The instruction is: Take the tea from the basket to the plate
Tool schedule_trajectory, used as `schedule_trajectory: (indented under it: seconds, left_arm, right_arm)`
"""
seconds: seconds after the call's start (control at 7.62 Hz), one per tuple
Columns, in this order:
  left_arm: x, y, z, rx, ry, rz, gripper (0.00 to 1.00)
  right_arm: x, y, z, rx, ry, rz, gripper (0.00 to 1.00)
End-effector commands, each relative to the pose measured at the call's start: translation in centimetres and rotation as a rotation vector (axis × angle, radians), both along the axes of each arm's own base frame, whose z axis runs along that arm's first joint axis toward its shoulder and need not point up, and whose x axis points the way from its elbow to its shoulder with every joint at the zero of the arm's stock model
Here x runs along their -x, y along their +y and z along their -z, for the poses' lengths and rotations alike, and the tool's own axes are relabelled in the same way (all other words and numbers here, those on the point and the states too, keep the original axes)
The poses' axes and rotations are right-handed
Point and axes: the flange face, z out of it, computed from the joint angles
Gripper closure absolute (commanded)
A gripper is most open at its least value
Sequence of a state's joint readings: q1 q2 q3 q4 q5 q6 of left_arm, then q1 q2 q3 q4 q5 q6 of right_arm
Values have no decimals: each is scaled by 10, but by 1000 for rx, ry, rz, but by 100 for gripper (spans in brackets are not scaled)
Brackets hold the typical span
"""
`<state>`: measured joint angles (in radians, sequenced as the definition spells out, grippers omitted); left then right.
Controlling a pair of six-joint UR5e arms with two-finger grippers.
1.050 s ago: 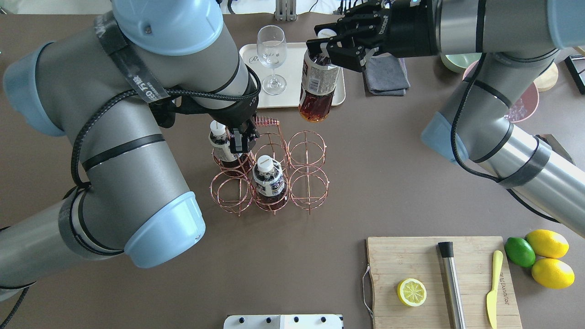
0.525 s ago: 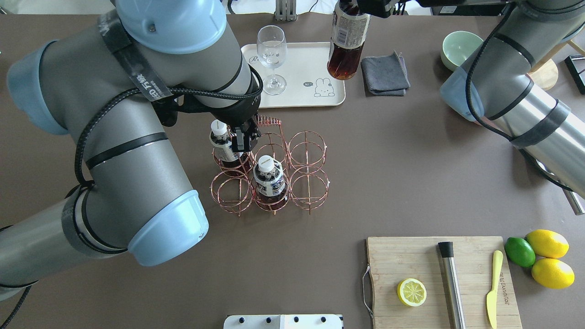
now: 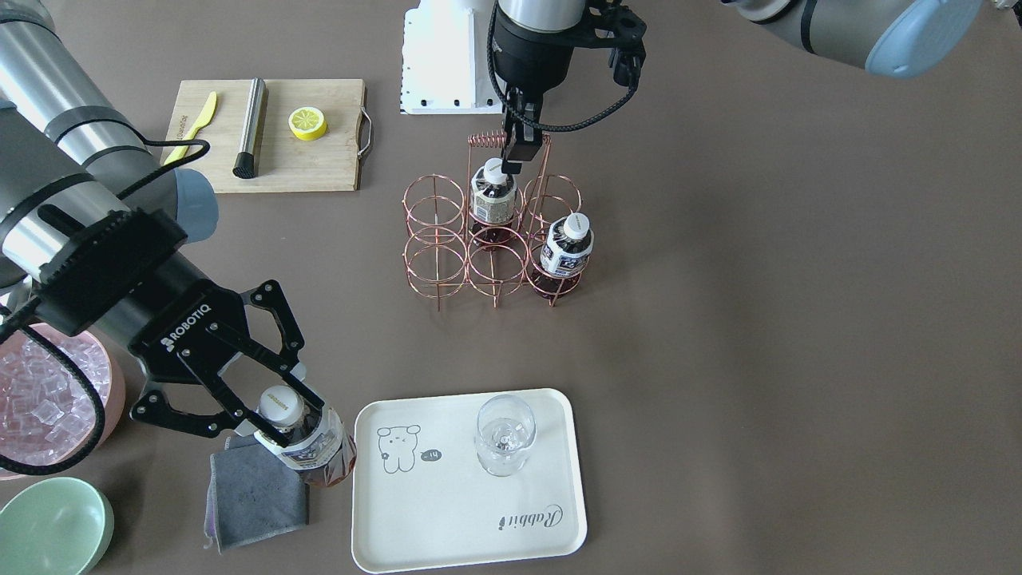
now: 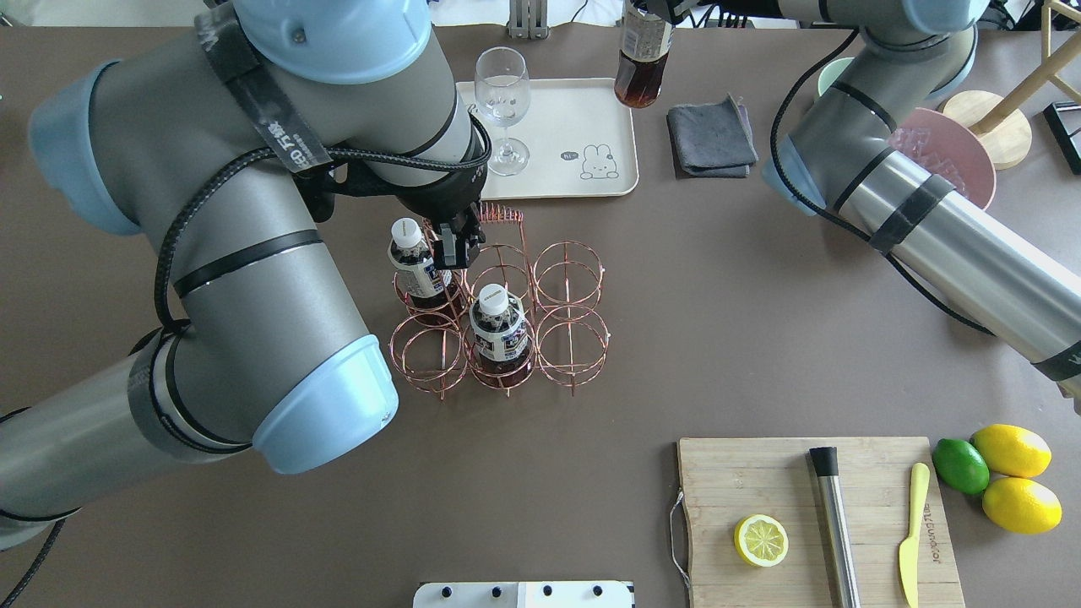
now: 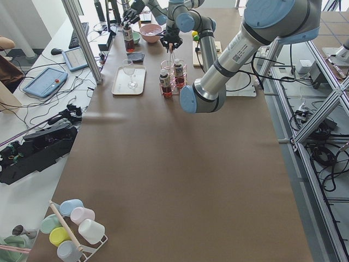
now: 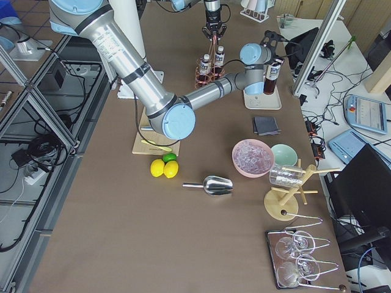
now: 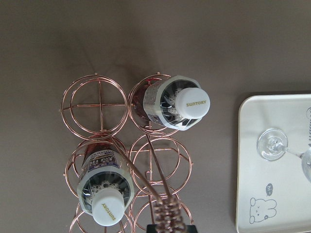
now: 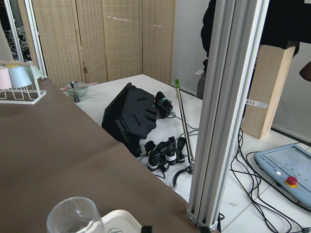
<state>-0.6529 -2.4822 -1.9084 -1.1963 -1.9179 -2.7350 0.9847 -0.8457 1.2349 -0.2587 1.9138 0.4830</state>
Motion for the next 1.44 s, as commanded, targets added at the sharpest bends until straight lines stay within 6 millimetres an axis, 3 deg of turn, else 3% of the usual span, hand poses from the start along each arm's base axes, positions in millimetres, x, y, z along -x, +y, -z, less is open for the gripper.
schedule_trajectory:
  seconds: [0.0,0.13,0.39,0.66,1.05,1.18,1.31]
  left_arm:
    - [-2,-9,-2,6,-10,7,100]
    - [-2,-10,-3,6,-12,10,100]
    - [-5,-12,-5,11,-17,9,100]
    - [-6,-12,-4,10,-15,7,100]
    - [-5,-12,-3,9,-13,7,100]
    - [-5,-12,-3,9,-13,7,100]
    - [-4,-11,-2,7,-11,9,100]
  right_arm:
    - [76,22,-27,5,-27,-22,100]
    - [97,30,-34,11,-28,-25,100]
    - [118,42,-39,12,-34,-23,100]
    - [126,43,-56,5,-45,-29,100]
    - [126,44,-56,4,-46,-27,100]
    - [124,44,-53,-2,-50,-30,47]
    - [122,46,-49,-9,-57,-29,1]
